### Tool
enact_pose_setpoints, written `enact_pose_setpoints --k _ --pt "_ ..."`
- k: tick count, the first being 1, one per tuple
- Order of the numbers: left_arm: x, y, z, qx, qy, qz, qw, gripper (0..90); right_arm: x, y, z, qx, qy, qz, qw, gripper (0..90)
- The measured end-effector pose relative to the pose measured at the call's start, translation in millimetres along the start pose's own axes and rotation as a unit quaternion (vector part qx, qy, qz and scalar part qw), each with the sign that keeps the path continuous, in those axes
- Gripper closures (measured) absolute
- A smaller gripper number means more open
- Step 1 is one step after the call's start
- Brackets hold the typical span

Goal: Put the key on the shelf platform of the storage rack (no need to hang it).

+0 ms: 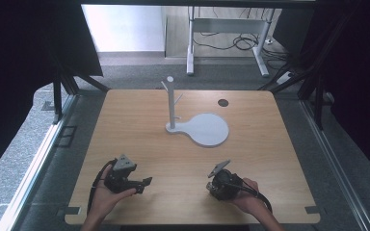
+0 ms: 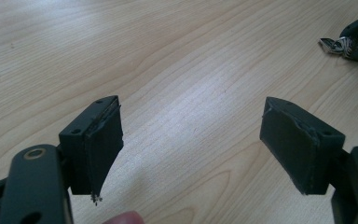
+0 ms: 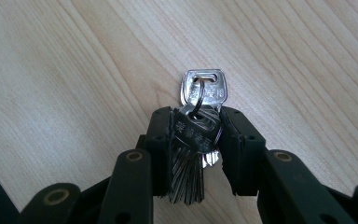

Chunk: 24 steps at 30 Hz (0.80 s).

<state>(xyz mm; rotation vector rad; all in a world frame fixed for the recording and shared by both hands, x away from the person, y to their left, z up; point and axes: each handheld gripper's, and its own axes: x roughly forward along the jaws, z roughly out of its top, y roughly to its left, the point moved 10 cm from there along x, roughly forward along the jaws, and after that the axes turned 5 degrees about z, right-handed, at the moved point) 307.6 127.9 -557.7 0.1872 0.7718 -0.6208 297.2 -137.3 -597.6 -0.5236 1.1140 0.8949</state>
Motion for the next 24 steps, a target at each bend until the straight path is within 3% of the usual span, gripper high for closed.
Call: enact_pose_setpoints --k 8,9,10,12,15,18,21,22,24 --pt "0.0 0.9 0.1 0.000 0.000 0.001 1.0000 21.4 -7.8 0.3 2.6 -0.007 -0.009 0.000 0.9999 67.3" --pt "0.0 0.8 0.2 0.000 -0.001 0.001 1.0000 21.5 -12.1 0.5 4.6 -0.006 -0.018 -0.002 0.9998 85.1" --pt "-0.1 0.6 0.2 0.001 -0.001 0.001 1.0000 21.5 -12.1 0.5 4.6 -0.006 -0.018 -0.002 0.9998 85.1" --pt "-0.3 0.5 0.4 0.003 -0.001 0.001 1.0000 21.4 -20.1 -0.4 9.9 -0.004 -0.043 0.001 0.9991 87.9" --pt "-0.5 0.3 0.4 0.002 -0.001 0.001 1.0000 21.4 -29.2 -3.2 12.5 -0.004 -0.049 -0.005 0.9988 88.5" --pt "-0.8 0.3 0.5 0.003 -0.001 0.000 1.0000 21.4 -28.0 -4.7 9.7 -0.005 -0.038 -0.005 0.9992 82.3" --pt "-1.0 0.4 0.6 0.003 -0.001 0.000 1.0000 21.4 -21.5 -4.6 2.3 -0.012 -0.019 -0.004 0.9997 66.5" --pt "-0.9 0.5 0.5 0.003 -0.001 0.000 1.0000 21.4 -21.5 -4.6 2.3 -0.012 -0.019 -0.004 0.9997 66.5" --pt "-0.4 0.8 0.3 0.003 -0.001 0.000 1.0000 21.4 -20.0 -7.3 -1.1 -0.015 -0.015 -0.008 0.9997 57.9"
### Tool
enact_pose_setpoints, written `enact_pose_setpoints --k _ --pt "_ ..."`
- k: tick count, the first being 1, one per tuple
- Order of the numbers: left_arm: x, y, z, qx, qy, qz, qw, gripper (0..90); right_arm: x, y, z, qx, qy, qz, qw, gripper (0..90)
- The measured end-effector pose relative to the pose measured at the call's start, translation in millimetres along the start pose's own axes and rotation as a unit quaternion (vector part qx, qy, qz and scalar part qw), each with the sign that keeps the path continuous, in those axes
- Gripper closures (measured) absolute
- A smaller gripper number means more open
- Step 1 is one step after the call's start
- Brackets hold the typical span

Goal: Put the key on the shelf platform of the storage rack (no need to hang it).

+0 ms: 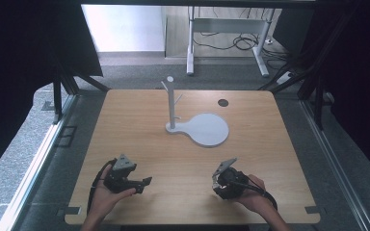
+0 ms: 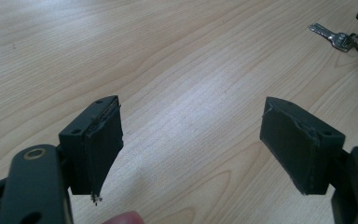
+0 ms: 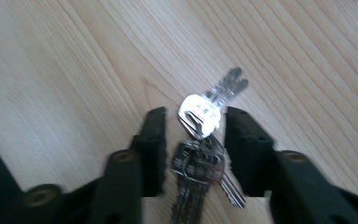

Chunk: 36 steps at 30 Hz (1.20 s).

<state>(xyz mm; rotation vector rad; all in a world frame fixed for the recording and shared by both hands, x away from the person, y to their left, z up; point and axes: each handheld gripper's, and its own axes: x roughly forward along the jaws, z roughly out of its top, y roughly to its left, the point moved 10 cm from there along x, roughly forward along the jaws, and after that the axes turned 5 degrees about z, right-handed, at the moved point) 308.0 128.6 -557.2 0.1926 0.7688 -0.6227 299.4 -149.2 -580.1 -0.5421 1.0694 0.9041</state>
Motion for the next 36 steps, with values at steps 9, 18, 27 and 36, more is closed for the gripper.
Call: enact_pose_setpoints --k 9,18,27,36 --pt "0.7 -0.9 -0.3 0.000 0.002 0.000 1.0000 21.4 7.9 -7.7 -15.5 0.013 0.015 0.001 0.9998 59.5" --pt "1.8 -1.2 -0.6 0.000 0.003 0.000 1.0000 21.4 8.3 -5.8 -16.1 0.018 0.022 0.006 0.9996 60.1" --pt "2.3 -1.4 -0.9 -0.001 0.004 -0.001 1.0000 21.4 10.4 -10.0 -7.5 0.043 0.015 0.011 0.9989 73.0" --pt "2.3 -1.3 -0.6 0.001 0.003 0.000 1.0000 21.4 8.7 -11.7 -8.1 0.062 0.021 0.008 0.9978 86.9"
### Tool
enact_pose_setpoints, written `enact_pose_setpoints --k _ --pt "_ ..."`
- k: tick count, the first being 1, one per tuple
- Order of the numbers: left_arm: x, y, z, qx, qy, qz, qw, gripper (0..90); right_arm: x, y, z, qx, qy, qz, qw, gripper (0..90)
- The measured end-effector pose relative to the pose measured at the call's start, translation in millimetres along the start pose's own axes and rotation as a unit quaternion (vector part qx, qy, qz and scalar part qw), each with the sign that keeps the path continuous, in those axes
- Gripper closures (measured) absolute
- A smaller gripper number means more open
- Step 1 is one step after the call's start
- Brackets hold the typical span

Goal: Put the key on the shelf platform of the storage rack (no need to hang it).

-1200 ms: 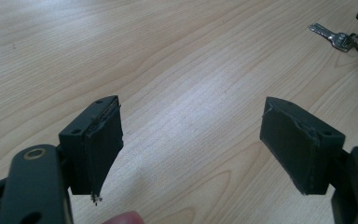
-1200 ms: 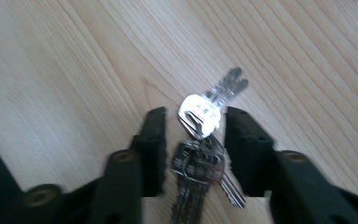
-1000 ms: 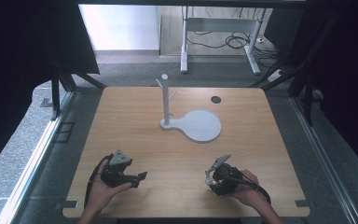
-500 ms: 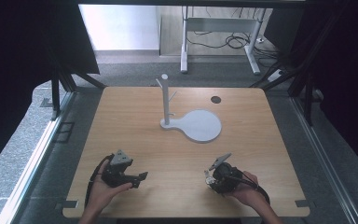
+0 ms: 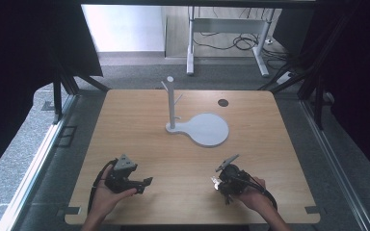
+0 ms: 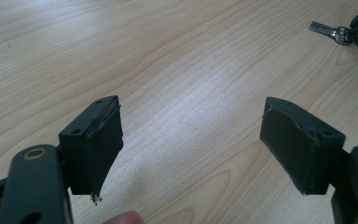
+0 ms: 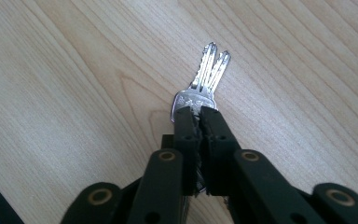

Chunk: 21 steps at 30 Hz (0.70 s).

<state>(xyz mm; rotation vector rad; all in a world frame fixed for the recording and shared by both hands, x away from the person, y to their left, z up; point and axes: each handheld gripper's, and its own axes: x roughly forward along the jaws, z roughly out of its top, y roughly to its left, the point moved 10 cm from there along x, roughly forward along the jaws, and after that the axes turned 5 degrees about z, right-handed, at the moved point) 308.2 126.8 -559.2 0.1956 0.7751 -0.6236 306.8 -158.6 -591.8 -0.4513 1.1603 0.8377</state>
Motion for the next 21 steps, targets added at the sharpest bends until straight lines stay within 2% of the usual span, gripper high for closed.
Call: enact_pose_setpoints --k 11,15,21 --pt "-0.2 0.5 0.0 -0.002 0.000 0.000 1.0000 21.4 -5.2 0.7 1.1 -0.004 0.003 0.000 1.0000 89.7" --pt "0.2 -0.5 -0.1 -0.002 0.000 -0.001 1.0000 21.4 -14.9 3.3 4.6 -0.013 0.003 0.010 0.9999 89.8" --pt "-0.8 0.4 0.9 0.001 -0.003 -0.002 1.0000 21.4 -37.6 3.5 14.9 -0.027 0.000 0.007 0.9996 89.9"
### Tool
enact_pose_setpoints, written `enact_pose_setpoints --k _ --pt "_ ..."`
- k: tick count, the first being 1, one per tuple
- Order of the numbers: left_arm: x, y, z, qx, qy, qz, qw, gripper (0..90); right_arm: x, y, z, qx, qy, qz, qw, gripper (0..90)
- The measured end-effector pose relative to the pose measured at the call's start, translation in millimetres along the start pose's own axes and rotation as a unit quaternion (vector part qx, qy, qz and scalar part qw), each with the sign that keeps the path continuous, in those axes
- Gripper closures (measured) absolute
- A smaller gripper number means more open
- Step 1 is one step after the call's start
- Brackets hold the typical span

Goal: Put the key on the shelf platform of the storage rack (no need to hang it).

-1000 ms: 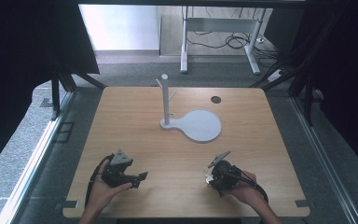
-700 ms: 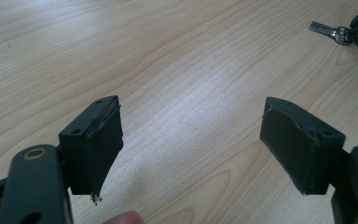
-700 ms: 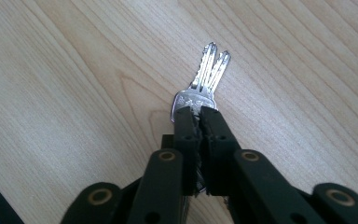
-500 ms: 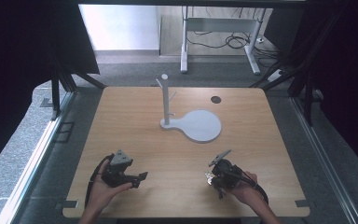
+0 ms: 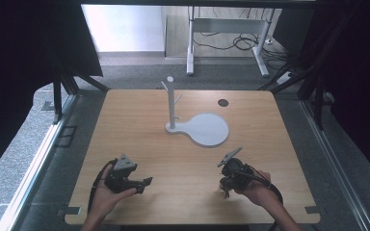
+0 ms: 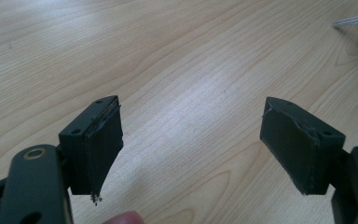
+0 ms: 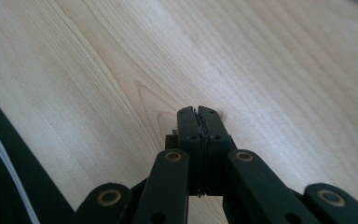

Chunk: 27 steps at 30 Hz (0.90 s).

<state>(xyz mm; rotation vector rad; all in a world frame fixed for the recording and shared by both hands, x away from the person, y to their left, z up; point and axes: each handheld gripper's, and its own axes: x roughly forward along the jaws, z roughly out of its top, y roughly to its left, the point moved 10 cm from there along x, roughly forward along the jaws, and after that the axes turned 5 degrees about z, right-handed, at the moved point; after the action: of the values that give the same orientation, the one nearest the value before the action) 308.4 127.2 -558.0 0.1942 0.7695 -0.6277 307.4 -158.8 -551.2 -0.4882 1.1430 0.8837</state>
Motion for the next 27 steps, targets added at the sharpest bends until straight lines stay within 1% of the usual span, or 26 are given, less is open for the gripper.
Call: enact_pose_setpoints --k 4,8,12,16,19,27 --pt "-0.1 -0.2 0.0 0.000 0.000 0.000 1.0000 21.4 -13.0 -1.3 4.8 -0.005 0.001 -0.004 1.0000 90.0" --pt "0.1 -1.0 0.1 0.000 0.001 0.000 1.0000 21.4 -22.6 -2.7 9.3 -0.013 0.002 -0.008 0.9999 89.9" --pt "-0.1 -1.0 0.4 -0.001 0.000 0.000 1.0000 21.4 -30.4 -4.5 14.9 -0.013 0.000 -0.012 0.9998 90.0" --pt "-0.1 -1.2 0.5 0.003 0.001 -0.001 1.0000 21.4 -35.5 -6.8 20.6 -0.016 0.001 -0.011 0.9998 90.0" --pt "0.0 -0.7 0.6 0.000 0.000 0.000 1.0000 21.4 -38.8 -8.5 26.2 -0.017 0.001 -0.009 0.9998 90.0" --pt "1.2 -1.2 -0.1 0.001 0.003 0.000 1.0000 21.4 -42.3 -16.3 40.3 -0.011 -0.005 0.000 0.9999 90.0"
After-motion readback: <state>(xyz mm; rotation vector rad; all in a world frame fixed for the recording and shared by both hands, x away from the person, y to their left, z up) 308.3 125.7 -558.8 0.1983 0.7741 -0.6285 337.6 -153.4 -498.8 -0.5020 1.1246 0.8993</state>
